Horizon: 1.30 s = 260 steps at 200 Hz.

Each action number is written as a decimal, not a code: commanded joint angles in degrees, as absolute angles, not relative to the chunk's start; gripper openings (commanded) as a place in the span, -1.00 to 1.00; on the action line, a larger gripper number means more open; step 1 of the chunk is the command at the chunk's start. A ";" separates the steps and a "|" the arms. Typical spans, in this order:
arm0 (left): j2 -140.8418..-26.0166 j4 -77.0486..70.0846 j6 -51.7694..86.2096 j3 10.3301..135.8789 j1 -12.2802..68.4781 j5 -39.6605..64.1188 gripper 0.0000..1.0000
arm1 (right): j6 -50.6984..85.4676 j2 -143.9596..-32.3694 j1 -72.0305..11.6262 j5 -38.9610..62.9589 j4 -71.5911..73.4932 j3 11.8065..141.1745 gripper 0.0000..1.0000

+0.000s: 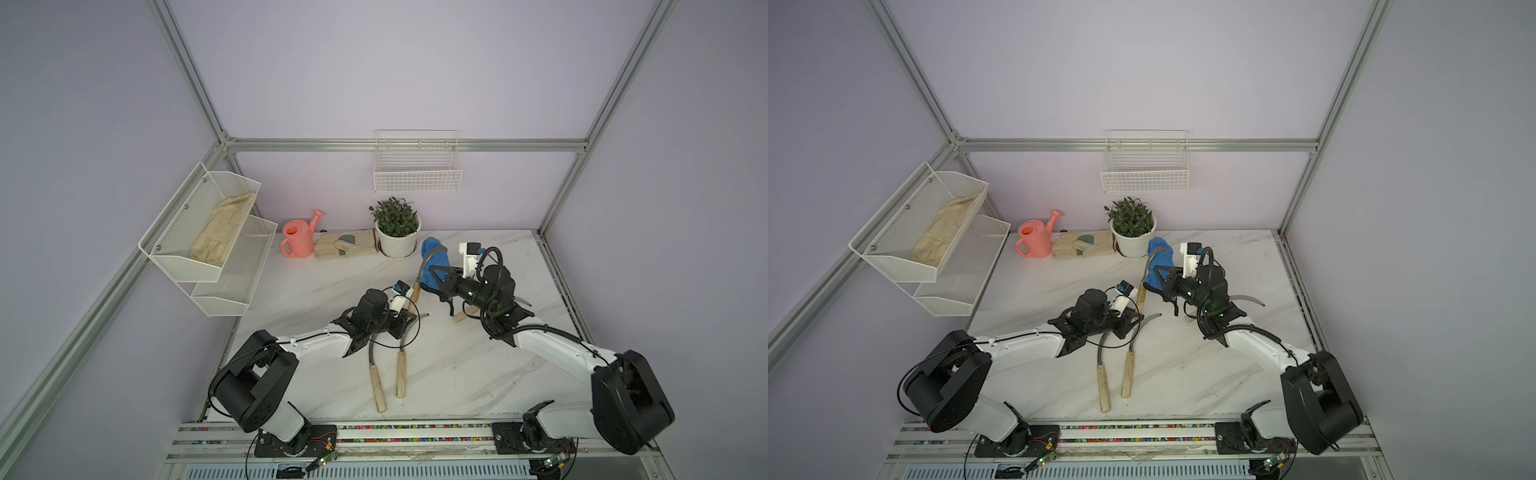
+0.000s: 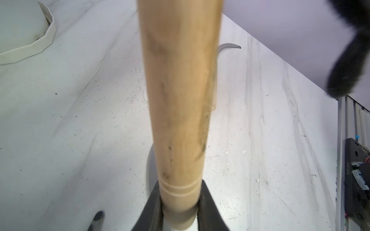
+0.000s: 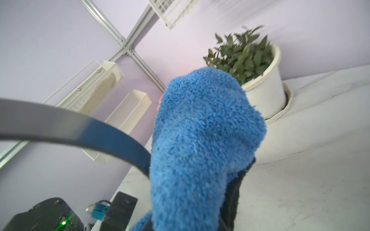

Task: Wipe small sickles with rags
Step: Wipe the small sickle, then place the small sickle at the center of the board.

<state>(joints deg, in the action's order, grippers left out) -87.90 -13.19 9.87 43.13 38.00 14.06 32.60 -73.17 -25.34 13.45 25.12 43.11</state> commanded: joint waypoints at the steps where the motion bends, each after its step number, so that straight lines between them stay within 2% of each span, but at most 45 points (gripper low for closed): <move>1: -86.04 -15.66 9.25 45.04 38.08 11.23 -1.00 | 36.41 -64.45 -25.70 -0.33 16.34 40.44 -1.00; 39: -87.83 -10.76 10.11 48.41 37.97 3.13 -1.00 | 45.55 -50.90 -25.75 -8.73 1.16 37.64 -1.00; 97: -98.07 4.94 9.40 64.16 38.14 0.97 -1.00 | 50.58 -39.71 -25.75 1.93 -3.74 33.35 -1.00; 136: -109.34 17.80 7.34 78.47 38.83 -1.13 -1.00 | 50.69 -32.73 -25.84 3.68 -4.15 29.96 -1.00; 153: -113.97 22.47 5.83 84.45 39.95 -2.91 -1.00 | 50.32 -29.93 -25.81 1.47 -4.65 28.47 -1.00; 213: -126.31 32.51 1.39 101.27 42.04 -1.41 -1.00 | 47.21 -29.21 -25.86 -0.29 -6.24 27.52 -1.00; 260: -135.28 42.89 -2.65 114.77 45.12 -3.95 -1.00 | 46.20 -32.19 -25.80 0.49 -6.39 27.77 -1.00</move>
